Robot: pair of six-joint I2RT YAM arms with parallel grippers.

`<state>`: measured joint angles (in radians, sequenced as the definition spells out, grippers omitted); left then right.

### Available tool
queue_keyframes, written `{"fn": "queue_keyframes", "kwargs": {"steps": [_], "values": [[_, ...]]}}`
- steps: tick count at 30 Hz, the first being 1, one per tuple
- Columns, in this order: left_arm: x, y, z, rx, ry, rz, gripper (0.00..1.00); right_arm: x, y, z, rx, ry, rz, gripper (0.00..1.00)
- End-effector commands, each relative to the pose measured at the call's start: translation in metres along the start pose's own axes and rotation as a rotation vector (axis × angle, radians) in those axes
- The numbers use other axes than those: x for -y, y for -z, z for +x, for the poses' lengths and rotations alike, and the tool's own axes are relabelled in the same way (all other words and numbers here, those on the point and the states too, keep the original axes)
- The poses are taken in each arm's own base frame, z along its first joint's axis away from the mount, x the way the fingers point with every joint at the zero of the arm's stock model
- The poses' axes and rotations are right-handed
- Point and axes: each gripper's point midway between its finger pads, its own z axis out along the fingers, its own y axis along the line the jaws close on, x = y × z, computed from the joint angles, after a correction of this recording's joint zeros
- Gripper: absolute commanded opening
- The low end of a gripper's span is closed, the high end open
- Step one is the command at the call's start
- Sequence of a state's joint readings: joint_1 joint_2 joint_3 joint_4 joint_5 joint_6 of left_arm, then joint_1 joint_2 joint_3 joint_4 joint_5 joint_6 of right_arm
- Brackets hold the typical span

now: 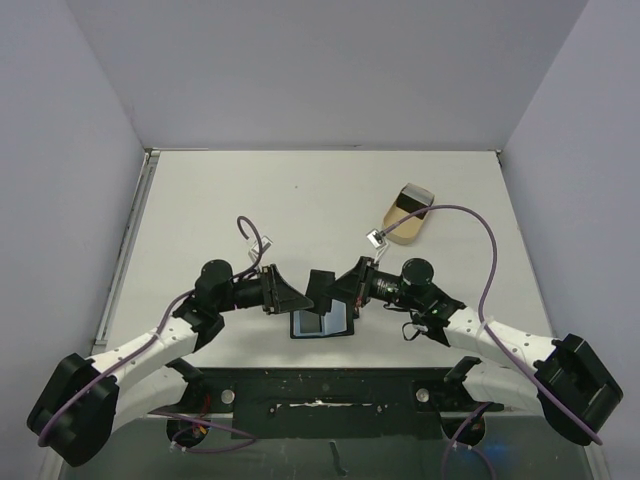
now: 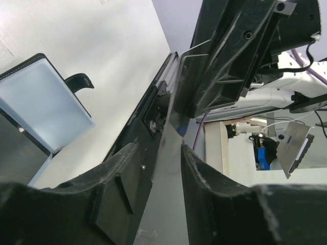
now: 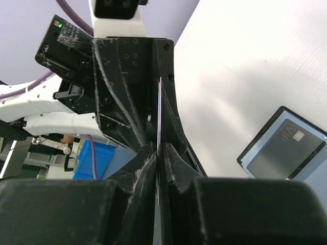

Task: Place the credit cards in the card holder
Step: Adjust the credit card.

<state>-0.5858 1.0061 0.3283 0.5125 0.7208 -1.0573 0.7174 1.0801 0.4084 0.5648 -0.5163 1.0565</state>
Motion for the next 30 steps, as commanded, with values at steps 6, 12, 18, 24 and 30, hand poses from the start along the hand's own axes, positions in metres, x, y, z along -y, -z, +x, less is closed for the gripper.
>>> {"fn": "queue_keyframes", "kwargs": {"steps": [6,12,18,24,30], "values": [[0.006,-0.001,-0.001,-0.012,-0.071,0.041,0.12,-0.018,0.002,-0.018,0.051,0.027,-0.084,0.1],[0.006,0.0,-0.001,-0.012,-0.07,0.037,0.06,-0.014,0.014,-0.021,0.059,0.023,-0.085,0.11],[0.01,0.002,-0.001,-0.01,-0.073,0.049,0.0,-0.017,0.022,-0.024,0.067,0.035,-0.098,0.1],[0.016,0.005,-0.003,-0.002,-0.075,0.057,0.0,-0.007,0.028,-0.027,0.082,0.036,-0.056,0.05],[0.011,0.006,-0.007,0.025,-0.067,0.014,0.0,0.035,0.041,-0.031,0.11,-0.008,0.137,0.0]]}}
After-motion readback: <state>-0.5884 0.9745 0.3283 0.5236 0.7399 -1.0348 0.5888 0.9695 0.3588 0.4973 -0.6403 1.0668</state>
